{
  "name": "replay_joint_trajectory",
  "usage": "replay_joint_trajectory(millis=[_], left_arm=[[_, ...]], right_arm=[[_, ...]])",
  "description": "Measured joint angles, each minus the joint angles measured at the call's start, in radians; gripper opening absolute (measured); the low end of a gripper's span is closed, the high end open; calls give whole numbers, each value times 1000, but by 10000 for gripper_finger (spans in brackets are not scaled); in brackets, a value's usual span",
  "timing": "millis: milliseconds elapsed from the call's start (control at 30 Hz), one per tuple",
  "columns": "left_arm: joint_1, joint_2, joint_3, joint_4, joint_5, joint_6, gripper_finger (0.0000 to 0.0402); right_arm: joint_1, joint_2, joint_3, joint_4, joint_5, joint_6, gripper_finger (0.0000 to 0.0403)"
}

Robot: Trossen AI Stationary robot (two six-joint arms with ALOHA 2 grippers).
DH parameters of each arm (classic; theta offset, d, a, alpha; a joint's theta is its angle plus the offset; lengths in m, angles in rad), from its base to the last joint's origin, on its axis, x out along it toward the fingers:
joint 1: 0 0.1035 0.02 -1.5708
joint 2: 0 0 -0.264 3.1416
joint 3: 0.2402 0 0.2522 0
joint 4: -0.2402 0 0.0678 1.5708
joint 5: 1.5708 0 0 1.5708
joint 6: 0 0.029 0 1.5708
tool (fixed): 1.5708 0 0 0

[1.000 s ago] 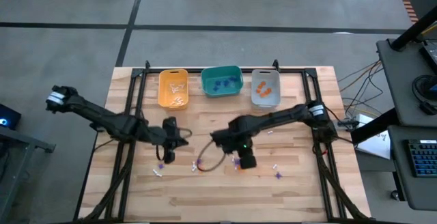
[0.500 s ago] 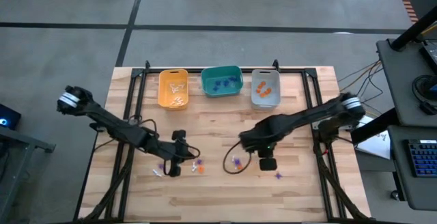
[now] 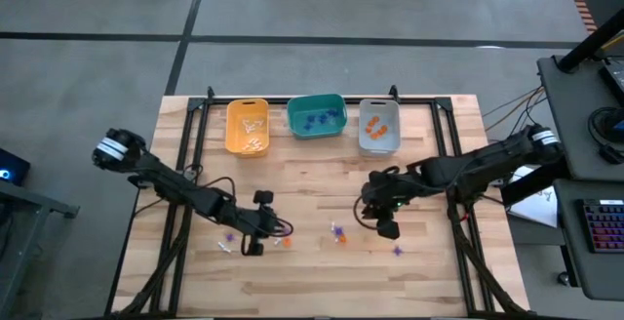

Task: Sort Halloween decoration
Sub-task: Put the violet spider toy into the green bin

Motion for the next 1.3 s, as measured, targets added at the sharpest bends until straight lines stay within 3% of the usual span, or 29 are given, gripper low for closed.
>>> replay_joint_trajectory(millis=[333,767,933,1200,1300], left_arm=[[7,78,0,20,-35,-4,118],[43,177,2,49,-37,-7,125],[43,205,3,62,-46,13,107],[42,204,3,57,-38,60,17],[42,203,1,60,-54,68,6]], right_arm=[[0,20,-88,145,0,1,54],[1,92,-90,191,0,20,54],[1,117,-90,207,-1,19,54],[1,129,-91,224,-1,19,54],[1,129,-91,230,-1,19,54]])
